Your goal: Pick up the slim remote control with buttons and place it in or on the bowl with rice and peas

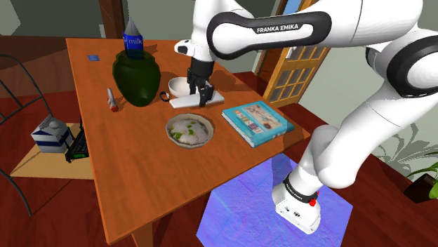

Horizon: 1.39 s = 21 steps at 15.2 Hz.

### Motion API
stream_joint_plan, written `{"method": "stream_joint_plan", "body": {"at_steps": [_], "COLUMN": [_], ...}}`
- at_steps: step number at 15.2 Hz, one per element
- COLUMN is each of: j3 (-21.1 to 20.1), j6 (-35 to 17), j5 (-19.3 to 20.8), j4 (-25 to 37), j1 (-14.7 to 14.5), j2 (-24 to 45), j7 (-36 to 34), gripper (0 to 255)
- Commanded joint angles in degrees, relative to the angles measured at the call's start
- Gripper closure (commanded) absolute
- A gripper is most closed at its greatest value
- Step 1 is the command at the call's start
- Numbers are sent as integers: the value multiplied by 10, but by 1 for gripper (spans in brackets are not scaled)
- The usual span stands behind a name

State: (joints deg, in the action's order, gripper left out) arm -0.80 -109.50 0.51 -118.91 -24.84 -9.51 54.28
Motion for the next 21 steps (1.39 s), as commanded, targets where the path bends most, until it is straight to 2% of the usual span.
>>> {"method": "stream_joint_plan", "body": {"at_steps": [1,3,17,21], "j3": [-16,-33,-34,-34], "j6": [-2,-1,-107,-107], "j5": [-3,-6,-4,-4], "j4": [-6,-9,-87,-87], "j1": [-12,-24,-25,-25], "j2": [-4,-7,21,21], "j7": [-28,-55,-58,-58], "gripper": [255,255,255,255]}}
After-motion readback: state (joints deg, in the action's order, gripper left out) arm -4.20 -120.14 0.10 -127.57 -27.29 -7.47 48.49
